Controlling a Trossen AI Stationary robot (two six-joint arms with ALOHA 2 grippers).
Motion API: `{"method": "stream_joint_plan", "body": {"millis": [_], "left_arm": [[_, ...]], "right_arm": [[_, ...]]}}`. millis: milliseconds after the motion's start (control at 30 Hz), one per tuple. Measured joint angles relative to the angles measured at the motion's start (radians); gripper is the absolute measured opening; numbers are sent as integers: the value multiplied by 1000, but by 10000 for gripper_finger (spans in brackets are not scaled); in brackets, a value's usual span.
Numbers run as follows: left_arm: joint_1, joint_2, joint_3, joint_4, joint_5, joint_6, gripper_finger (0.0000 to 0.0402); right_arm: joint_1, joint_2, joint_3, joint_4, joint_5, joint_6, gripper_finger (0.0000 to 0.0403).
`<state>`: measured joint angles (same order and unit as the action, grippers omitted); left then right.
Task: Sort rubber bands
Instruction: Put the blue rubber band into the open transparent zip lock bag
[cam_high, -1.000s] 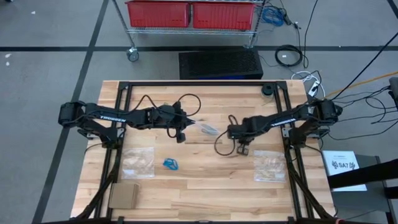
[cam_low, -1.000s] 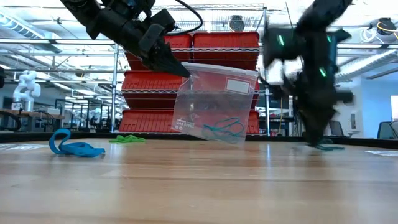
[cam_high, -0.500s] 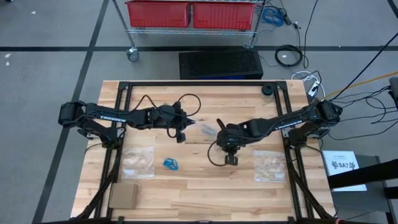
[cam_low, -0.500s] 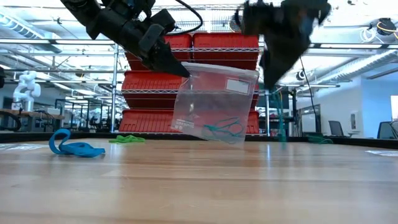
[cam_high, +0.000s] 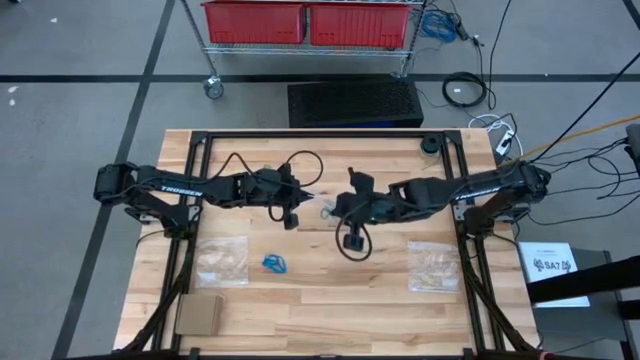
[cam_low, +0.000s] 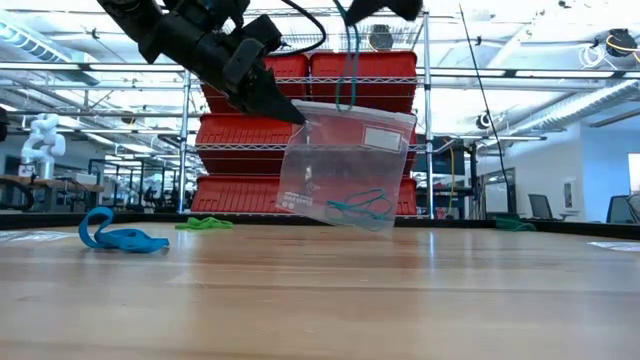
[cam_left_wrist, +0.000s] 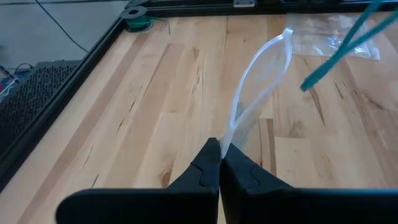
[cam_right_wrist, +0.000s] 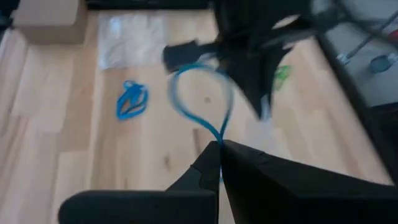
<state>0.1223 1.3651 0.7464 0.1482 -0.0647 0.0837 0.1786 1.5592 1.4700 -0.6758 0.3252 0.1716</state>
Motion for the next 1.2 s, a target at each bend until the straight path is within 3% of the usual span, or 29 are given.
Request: {"method": "stream_joint_plan", "body": {"millis": [400, 1200], "left_arm": [[0, 0, 0, 0, 0, 0, 0], [0, 0, 0, 0, 0, 0, 0]], "right_arm": [[-82, -1, 20, 15, 35, -113, 0], [-153, 89, 21, 43, -111, -290, 0]]}}
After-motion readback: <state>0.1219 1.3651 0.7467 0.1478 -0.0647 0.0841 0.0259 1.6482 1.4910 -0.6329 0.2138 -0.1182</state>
